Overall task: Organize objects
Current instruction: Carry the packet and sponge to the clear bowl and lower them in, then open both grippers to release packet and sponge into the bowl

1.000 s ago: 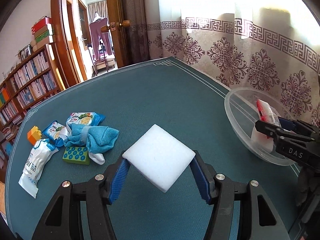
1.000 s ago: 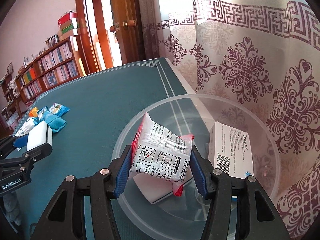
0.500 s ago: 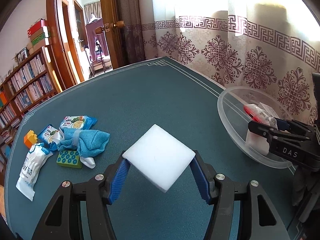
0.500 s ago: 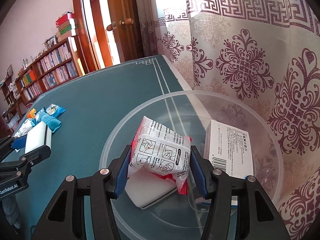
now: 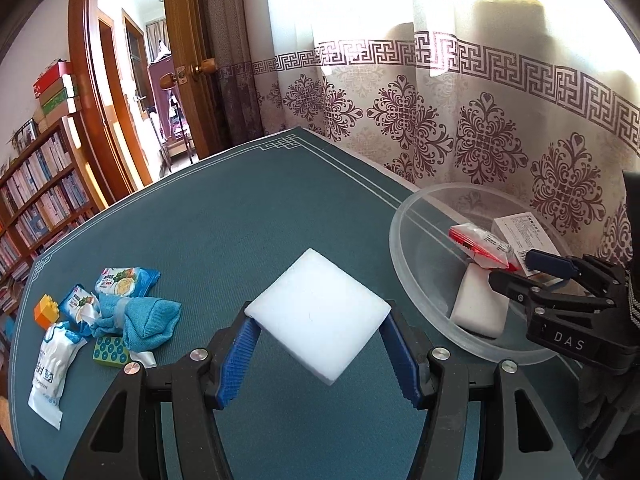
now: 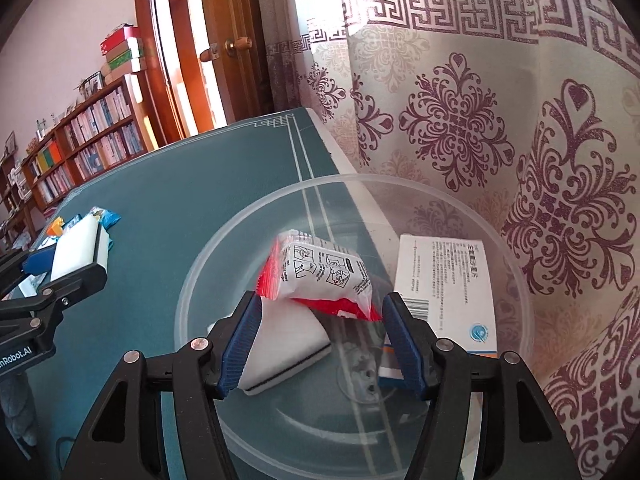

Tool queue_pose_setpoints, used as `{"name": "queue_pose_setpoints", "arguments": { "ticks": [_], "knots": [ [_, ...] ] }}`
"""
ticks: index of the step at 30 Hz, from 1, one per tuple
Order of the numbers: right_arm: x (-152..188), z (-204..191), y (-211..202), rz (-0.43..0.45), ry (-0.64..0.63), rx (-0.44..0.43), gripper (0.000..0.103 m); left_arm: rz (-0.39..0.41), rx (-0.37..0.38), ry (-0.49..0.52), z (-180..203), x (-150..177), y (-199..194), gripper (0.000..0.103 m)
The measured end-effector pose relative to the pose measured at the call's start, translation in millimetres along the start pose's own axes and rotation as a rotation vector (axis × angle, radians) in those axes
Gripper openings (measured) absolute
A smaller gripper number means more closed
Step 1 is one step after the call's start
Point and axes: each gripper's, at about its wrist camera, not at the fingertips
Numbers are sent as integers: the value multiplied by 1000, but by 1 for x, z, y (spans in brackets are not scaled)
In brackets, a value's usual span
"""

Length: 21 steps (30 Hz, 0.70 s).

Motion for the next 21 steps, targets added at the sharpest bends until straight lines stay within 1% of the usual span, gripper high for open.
{"name": "queue_pose_setpoints", "arguments": {
  "ticks": [3,9,12,14,19,21],
  "knots": [
    [1,9,-5,9,19,5,64,-10,39,10,15,-6,5,64],
    [2,18,-18,35,40,2,64,-7,91,59,43,-16,14,64],
    [4,20,-19,37,38,7,64,4,133,75,54,-18,16,65],
    [7,22,-19,28,42,13,64,-3,153,82,62,-20,20,65],
    [12,30,-24,43,54,29,64,4,171,107,75,-23,23,65],
    [12,34,-24,48,65,27,64,9,173,108,77,-24,24,66]
  ]
}}
Point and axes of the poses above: each gripper's, at about its wrist camera, not at the fingertips, and y roughly the way its jaws point, z to its right, x to its underside, and after that the axes turned 3 degrees about -y, right-handed
